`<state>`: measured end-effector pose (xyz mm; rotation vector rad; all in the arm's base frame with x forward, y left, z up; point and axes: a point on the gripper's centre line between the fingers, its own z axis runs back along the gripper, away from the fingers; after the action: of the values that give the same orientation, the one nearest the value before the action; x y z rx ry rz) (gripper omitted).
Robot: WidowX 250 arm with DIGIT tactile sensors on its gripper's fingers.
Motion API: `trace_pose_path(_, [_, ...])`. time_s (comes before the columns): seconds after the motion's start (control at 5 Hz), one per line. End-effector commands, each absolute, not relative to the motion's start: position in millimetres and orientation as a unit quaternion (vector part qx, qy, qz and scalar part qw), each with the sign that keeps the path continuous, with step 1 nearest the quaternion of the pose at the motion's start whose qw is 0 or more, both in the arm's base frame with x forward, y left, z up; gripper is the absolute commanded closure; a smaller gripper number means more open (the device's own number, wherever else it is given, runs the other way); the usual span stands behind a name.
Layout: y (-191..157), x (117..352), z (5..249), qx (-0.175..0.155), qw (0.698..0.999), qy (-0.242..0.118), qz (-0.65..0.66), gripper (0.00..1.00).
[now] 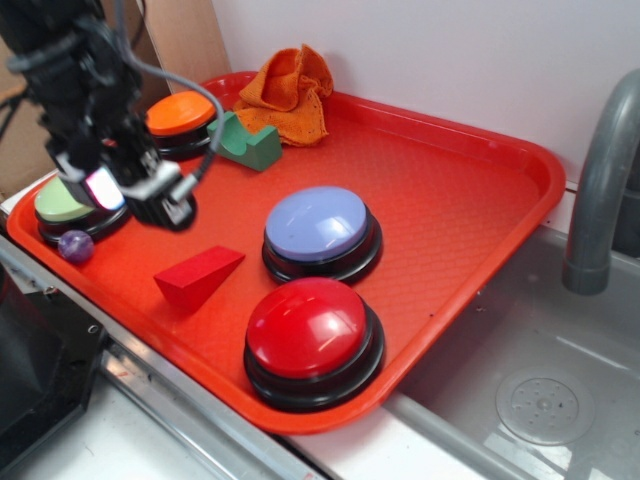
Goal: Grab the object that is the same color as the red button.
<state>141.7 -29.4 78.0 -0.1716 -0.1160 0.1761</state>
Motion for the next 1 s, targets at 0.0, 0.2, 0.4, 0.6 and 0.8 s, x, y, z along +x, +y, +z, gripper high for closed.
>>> trace_pose_path(0.0, [-38.6,152.7,36.2,-0.081,0.992,-0.042,0.087,0.0])
trace_pose_path(0.2, [-36.6,153.7,23.1,-0.085,0.99,-0.038,0.101,0.0])
trace_pose_path(0.4, [-37.8,155.3,7.0,-0.088,0.991,-0.02,0.096,0.0])
trace_pose_path(0.6, [-39.4,154.7,10.2,-0.079,0.991,-0.024,0.105,0.99])
trace_pose_path(0.8, [-35.9,153.4,18.1,-0.076,0.99,-0.027,0.116,1.0])
